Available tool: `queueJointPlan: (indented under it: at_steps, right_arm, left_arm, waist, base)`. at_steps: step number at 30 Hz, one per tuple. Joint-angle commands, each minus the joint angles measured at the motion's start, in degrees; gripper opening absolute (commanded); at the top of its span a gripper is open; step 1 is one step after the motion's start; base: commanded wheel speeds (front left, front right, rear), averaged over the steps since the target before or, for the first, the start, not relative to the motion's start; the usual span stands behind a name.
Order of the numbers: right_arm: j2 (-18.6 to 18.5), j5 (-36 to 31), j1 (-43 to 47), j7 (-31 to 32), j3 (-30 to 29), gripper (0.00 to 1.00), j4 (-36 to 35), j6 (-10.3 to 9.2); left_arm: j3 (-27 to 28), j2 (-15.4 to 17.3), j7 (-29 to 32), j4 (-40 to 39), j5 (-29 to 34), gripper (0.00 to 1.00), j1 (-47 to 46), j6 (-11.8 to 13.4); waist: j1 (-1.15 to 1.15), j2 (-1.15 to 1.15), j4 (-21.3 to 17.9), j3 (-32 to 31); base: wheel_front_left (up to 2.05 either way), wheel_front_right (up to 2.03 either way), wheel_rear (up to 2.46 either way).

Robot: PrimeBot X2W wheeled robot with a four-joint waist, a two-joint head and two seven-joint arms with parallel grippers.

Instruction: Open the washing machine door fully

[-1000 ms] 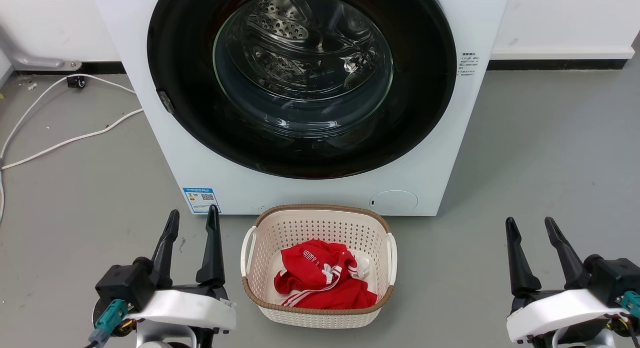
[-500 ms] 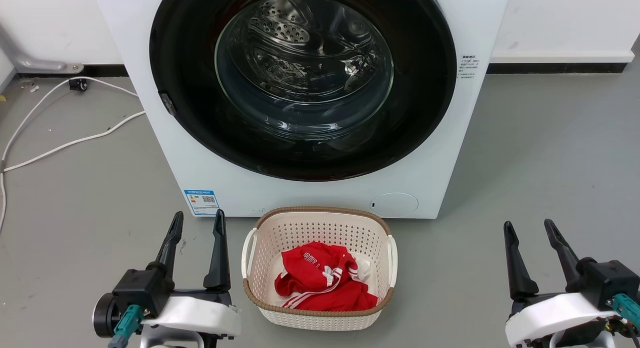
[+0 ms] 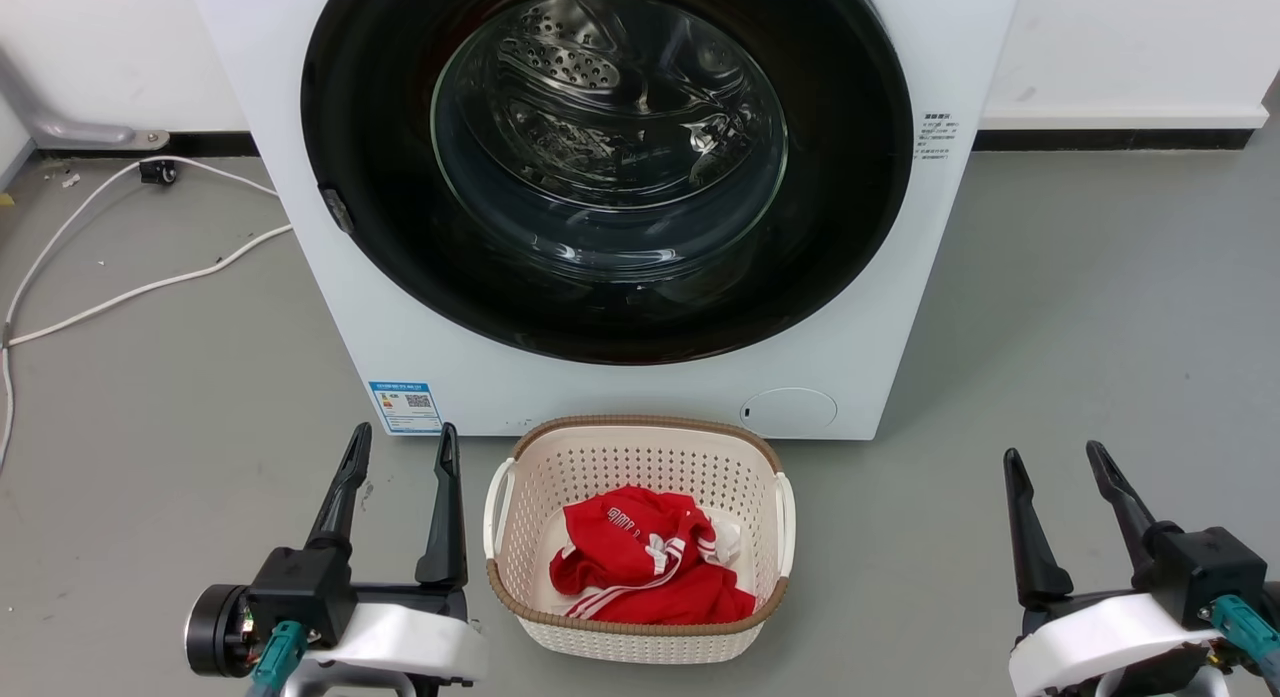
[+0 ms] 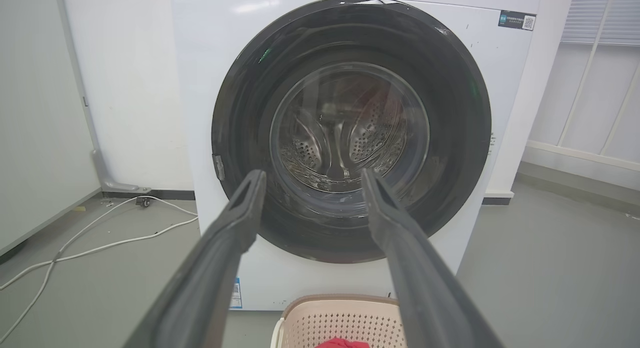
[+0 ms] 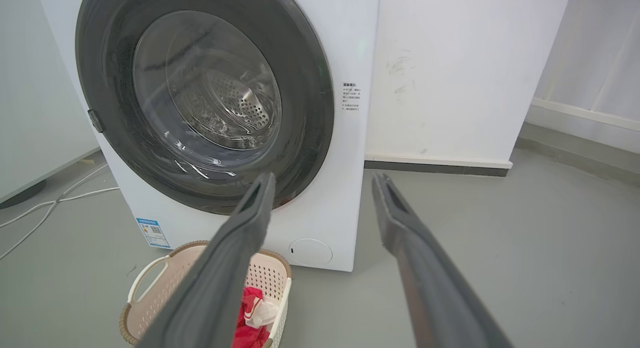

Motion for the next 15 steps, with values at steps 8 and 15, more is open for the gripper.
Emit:
queueJointPlan:
  at_steps: [8, 15]
  right_arm:
    - [-0.18, -2.06, 0.09, -1.22, 0.16, 1.00, 0.28, -0.02]
    - [-0.18, -1.12, -0.39, -1.67, 0.06, 1.00, 0.75, -0.02]
  left_arm:
    - [-0.45, 0.13, -1.04, -0.57, 2.64, 1.00, 0.83, 0.53]
    - [-0.41, 0.12, -0.98, -0.23, 1.79, 1.00, 0.77, 0.84]
  waist:
    - [0.00, 0.00, -0.04, 0.11]
    - [0.00, 0.00, -0.04, 0.25]
  base:
    - [0.00, 0.00, 0.00]
    - [0.00, 0.00, 0.00]
